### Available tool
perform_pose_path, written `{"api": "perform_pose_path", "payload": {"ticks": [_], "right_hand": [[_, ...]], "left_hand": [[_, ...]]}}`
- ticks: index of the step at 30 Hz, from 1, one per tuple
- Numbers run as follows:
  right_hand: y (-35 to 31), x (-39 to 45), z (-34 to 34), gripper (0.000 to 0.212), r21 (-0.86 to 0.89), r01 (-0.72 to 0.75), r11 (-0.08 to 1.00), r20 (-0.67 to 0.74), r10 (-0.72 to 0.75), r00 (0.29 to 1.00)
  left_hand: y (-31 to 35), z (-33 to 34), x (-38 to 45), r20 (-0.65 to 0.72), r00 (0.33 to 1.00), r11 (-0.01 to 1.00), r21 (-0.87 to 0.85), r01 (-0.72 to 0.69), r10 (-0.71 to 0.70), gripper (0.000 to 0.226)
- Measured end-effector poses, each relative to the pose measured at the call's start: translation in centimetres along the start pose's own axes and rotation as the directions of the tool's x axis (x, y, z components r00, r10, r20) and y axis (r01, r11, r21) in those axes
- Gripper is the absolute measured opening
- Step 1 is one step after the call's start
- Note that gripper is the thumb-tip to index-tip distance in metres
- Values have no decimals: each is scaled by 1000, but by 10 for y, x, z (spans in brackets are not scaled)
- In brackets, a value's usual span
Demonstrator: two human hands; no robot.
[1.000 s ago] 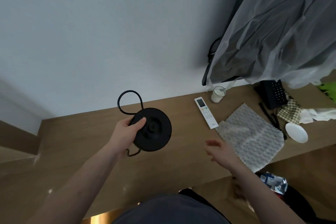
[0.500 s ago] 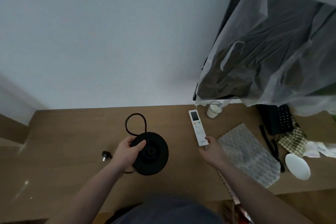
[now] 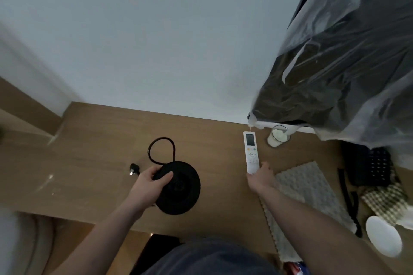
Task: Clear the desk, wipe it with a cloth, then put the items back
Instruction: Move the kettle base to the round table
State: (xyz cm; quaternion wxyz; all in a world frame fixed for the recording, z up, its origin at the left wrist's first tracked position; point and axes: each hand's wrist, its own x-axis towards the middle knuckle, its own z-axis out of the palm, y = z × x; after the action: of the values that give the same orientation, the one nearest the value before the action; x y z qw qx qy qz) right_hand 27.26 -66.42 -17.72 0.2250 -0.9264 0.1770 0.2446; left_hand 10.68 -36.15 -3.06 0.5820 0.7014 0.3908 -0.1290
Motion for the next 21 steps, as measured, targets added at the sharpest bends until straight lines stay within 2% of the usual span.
{"api": "perform_pose_path", "payload": {"ticks": [3, 7, 9, 12, 16, 18, 21], "right_hand": [[7, 5, -3, 70, 11, -1, 1000, 18, 1, 1000], [13, 7, -7, 51, -7, 23, 1000, 107, -22, 994], [13, 1, -8, 48, -13, 36, 999, 148, -33, 988], [17, -4, -3, 48, 133, -8, 991, 189, -18, 982], [24, -17, -4, 37, 432, -118, 894, 266, -1, 964], [29, -29, -11, 32, 513, -134, 848, 305, -33, 952], [44, -52, -21, 26, 530, -108, 841, 329, -86, 940]], "left_hand": [[3, 3, -4, -22, 1000, 1000, -16, -16, 15, 17], [9, 8, -7, -47, 999, 1000, -27, -14, 13, 18], [12, 10, -9, -58, 998, 1000, -28, -14, 13, 17], [18, 12, -13, -81, 996, 999, -35, -31, 28, 18], [20, 13, -21, -107, 993, 998, -18, -54, 52, 19], [21, 12, -24, -103, 992, 997, -6, -73, 72, 19], [28, 8, -33, -88, 991, 995, 4, -99, 99, 18]]}}
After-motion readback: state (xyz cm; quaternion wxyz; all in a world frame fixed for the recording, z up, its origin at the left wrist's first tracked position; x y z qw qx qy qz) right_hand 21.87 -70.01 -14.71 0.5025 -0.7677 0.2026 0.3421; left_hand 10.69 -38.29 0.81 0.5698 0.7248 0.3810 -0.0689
